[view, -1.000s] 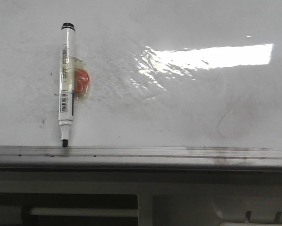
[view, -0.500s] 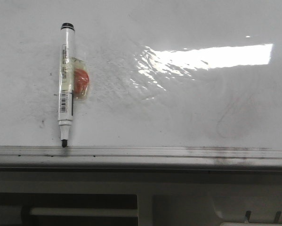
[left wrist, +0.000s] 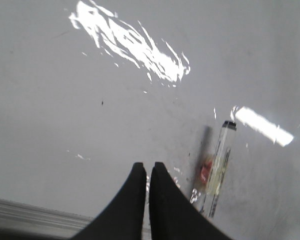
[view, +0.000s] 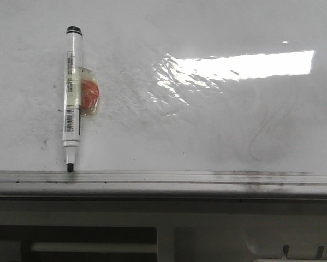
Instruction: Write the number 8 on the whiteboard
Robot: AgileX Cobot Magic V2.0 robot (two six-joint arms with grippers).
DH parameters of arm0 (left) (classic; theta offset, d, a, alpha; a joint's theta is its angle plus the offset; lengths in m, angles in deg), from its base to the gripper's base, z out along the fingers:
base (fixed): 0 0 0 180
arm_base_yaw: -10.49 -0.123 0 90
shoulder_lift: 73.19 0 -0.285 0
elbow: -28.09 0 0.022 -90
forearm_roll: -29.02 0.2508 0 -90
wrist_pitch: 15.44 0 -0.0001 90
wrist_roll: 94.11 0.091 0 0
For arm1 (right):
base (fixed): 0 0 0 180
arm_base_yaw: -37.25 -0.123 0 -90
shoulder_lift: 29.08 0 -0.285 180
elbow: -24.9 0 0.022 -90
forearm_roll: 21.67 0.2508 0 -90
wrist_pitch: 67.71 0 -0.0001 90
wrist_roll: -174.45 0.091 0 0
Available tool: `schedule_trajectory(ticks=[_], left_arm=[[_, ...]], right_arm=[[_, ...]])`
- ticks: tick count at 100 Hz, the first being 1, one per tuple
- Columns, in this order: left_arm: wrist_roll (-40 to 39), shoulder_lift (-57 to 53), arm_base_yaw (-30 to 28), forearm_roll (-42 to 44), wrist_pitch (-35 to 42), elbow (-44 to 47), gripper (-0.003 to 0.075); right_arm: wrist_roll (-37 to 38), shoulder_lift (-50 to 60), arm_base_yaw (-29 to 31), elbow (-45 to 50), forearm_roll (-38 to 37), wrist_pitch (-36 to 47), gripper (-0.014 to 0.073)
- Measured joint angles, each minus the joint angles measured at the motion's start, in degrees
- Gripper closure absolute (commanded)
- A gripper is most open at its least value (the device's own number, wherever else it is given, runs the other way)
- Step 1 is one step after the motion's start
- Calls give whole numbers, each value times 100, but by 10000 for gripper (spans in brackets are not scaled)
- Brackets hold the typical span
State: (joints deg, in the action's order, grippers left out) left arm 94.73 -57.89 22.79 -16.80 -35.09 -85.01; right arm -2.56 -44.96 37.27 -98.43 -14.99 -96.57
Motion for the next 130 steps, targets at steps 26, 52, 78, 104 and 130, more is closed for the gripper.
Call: schedule_trajectory(ticks=[26, 52, 78, 104, 130], left_arm=[[972, 2384, 11, 677, -1094, -1406, 375], [2265, 3909, 848, -344, -971, -1965, 365], [2393, 4952, 1929, -1041, 0, -1972, 365], [2419, 5463, 2739, -1465, 756, -1972, 366], [2419, 5837, 2992, -1692, 1192, -1991, 523]], right_arm=[[0, -988, 0, -895, -324, -606, 219], [0, -1019, -231, -950, -286, -606, 157], [0, -1019, -269, -950, -276, -606, 157], [0, -1019, -269, -950, -273, -606, 157], [0, -1019, -269, -950, -273, -606, 157]])
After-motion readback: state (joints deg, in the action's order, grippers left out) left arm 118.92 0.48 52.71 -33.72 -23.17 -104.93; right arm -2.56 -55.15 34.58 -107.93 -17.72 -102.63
